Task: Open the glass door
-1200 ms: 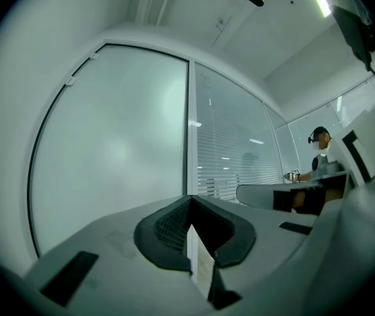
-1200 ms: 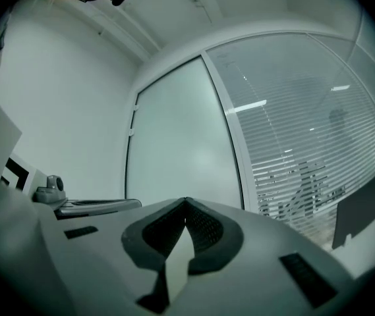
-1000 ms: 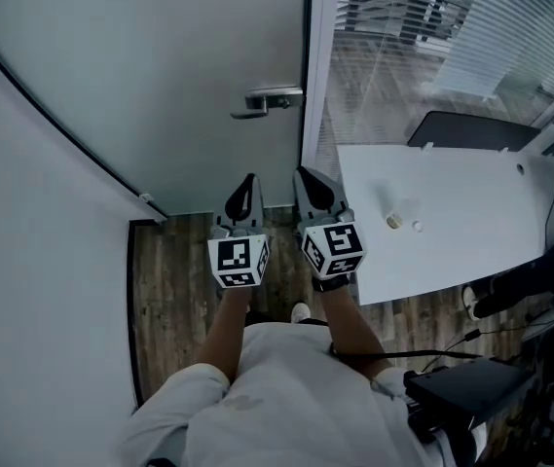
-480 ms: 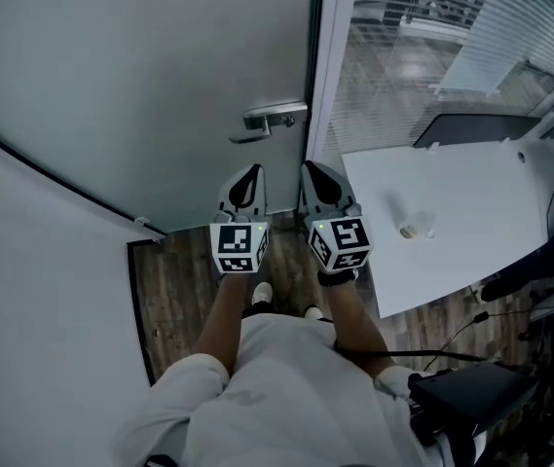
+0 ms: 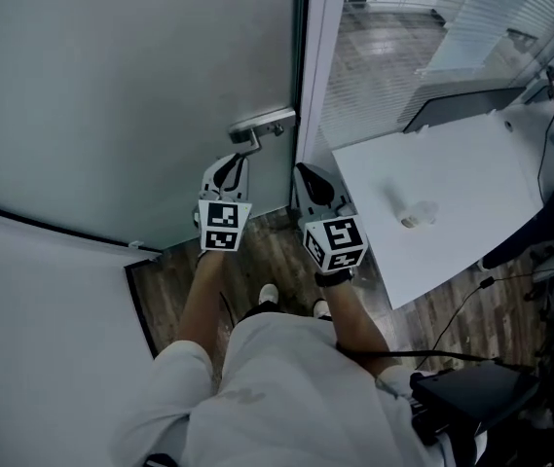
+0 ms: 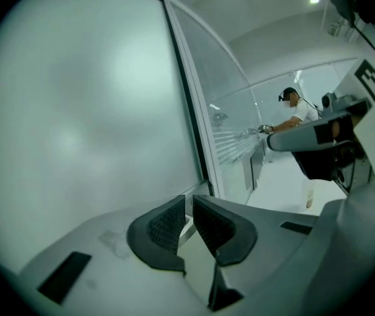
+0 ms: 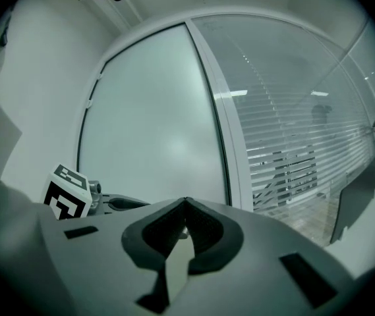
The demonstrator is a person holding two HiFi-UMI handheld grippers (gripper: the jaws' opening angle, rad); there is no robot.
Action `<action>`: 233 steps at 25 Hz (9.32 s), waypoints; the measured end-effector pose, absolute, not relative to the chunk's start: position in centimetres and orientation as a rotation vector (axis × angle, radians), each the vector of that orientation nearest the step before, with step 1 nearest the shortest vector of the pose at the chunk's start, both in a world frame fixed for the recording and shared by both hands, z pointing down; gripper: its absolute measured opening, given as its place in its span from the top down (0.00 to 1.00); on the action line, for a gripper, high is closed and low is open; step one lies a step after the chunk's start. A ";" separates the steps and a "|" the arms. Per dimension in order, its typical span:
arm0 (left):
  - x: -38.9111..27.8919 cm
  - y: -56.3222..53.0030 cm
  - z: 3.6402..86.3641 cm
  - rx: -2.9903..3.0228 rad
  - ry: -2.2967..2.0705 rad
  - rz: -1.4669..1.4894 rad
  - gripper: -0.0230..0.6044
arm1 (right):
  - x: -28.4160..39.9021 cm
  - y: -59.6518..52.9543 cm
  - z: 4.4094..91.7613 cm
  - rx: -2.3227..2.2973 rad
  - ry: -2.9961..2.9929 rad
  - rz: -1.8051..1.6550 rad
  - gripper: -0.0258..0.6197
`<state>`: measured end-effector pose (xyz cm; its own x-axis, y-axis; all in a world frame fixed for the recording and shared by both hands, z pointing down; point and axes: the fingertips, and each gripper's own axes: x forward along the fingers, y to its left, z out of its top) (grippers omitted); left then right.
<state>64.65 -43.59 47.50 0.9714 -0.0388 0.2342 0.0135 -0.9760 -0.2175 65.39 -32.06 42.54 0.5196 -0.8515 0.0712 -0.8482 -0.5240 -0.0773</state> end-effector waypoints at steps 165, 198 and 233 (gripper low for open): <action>41.4 -31.4 61.2 -1.792 0.068 -0.949 0.85 | 44.5 -10.0 45.3 -2.543 1.736 -0.201 0.96; 17.7 -29.3 63.2 -1.773 0.164 -1.060 0.75 | 26.6 -9.4 45.6 -2.320 2.123 -0.129 0.95; -1.6 -34.1 63.4 -1.872 0.256 -0.904 0.68 | 1.5 -26.8 58.9 -1.876 3.482 0.378 0.73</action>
<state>-1.57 -34.13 63.43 0.6979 -0.5379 0.4729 0.2101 -0.4775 -0.8532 1.47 -26.81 58.85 -0.3008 -0.7629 0.5723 -0.6221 0.6118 0.4885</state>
